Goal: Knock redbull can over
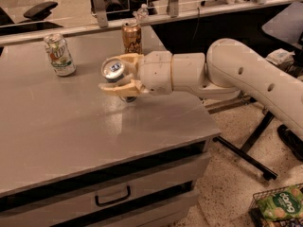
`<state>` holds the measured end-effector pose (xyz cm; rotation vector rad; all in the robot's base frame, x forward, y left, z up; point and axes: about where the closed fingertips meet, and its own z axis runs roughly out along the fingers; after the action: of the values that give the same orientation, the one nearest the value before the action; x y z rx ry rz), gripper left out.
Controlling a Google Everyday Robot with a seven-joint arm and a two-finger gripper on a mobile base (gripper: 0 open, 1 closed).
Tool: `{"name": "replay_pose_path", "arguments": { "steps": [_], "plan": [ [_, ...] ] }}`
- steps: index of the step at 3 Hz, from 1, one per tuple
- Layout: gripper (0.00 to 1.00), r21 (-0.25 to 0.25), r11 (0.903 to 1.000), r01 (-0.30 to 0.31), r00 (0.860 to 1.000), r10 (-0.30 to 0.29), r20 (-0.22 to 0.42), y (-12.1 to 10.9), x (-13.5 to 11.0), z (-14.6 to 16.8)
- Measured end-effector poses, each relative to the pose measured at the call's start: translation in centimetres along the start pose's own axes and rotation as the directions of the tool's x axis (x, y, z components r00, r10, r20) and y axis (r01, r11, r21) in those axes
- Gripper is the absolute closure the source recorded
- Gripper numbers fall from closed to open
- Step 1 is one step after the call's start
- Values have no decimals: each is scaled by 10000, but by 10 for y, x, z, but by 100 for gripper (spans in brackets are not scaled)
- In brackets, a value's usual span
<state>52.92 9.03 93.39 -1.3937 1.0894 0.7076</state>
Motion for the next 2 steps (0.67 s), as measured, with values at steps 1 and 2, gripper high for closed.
{"name": "replay_pose_path", "arguments": {
  "steps": [1, 2],
  "plan": [
    [100, -315, 9677, 2500, 9683, -2497, 121, 2, -9, 4],
    [100, -380, 9364, 3488, 9372, -3486, 137, 3, -9, 6]
  ]
}}
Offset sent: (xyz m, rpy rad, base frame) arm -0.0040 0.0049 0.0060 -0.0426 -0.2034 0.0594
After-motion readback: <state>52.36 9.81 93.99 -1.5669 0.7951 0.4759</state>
